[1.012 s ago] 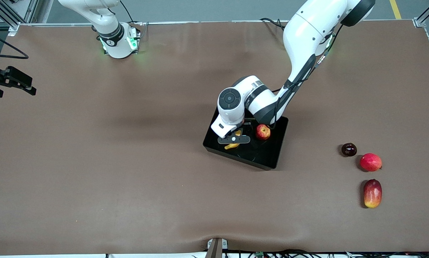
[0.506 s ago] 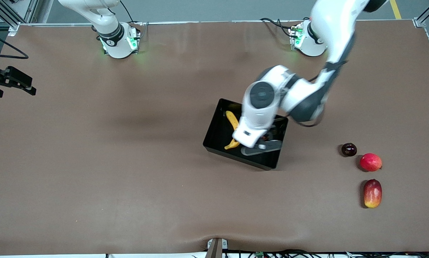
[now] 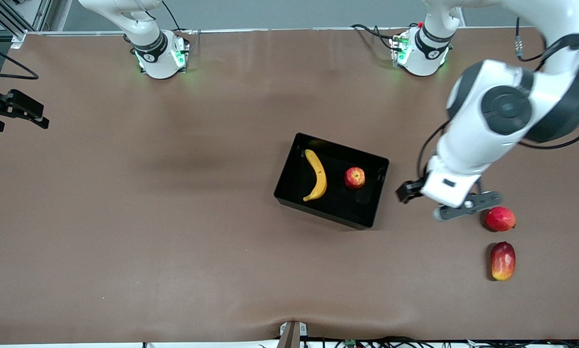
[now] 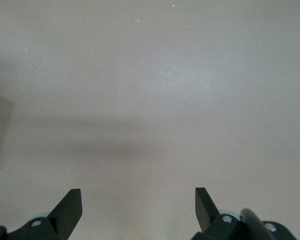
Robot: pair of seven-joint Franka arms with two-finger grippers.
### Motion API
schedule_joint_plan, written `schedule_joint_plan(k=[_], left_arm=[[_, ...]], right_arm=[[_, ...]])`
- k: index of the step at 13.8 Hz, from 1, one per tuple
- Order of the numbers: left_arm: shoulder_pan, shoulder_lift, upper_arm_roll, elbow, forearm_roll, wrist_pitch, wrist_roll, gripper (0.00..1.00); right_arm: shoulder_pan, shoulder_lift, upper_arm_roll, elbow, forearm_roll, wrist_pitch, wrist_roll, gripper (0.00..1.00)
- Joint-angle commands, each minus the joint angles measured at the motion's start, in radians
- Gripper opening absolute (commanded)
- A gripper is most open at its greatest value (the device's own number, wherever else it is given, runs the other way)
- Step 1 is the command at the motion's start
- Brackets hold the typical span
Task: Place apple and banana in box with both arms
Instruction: 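Lift the left gripper out of the box and withdraw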
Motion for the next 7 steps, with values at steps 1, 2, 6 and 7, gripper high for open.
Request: schedule_joint_plan(k=[1,2,6,7], left_arm=[[0.037,-0.091,-0.006,-0.027,-0.018,-0.111,0.095,1.0],[0.061,-0.117,-0.009,-0.029,-0.021,-0.158,0.133,1.0],[0.117,-0.194,-0.008,-0.044,-0.069,-0.235,0.267,1.0],[0.111,-0.211,0.007,-0.05,-0.069,-0.237,0.287,1.0]], right_arm=[[-0.01,0.009,0.009,0.019,-0.003,-0.005,-0.011,1.0],[-0.011,0.009,0.009,0.019,-0.001,-0.005,-0.011,1.0],[-0.01,0.009,0.009,0.019,-0.001,-0.005,-0.011,1.0],[-0.01,0.009,0.009,0.019,-0.001,-0.005,-0.011,1.0]])
